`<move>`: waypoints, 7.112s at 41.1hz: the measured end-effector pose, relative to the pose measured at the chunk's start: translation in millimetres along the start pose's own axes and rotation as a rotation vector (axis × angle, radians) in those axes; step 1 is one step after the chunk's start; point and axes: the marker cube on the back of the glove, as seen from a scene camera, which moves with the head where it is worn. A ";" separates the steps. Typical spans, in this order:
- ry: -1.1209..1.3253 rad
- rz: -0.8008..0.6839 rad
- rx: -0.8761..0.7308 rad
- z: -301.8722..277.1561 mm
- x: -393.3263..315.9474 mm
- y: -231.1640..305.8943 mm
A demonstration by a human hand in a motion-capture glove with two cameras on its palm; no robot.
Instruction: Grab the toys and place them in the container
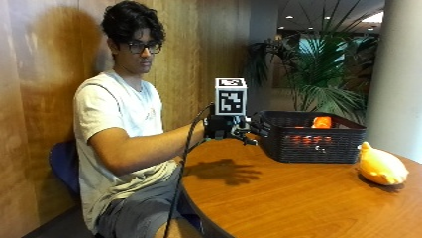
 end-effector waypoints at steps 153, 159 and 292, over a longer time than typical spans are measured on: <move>0.102 0.011 0.098 -58.7 -19.1 -322.8; 0.107 -0.007 0.114 -72.3 -30.8 -311.7; 0.115 -0.190 -0.085 0.3 -55.0 -63.4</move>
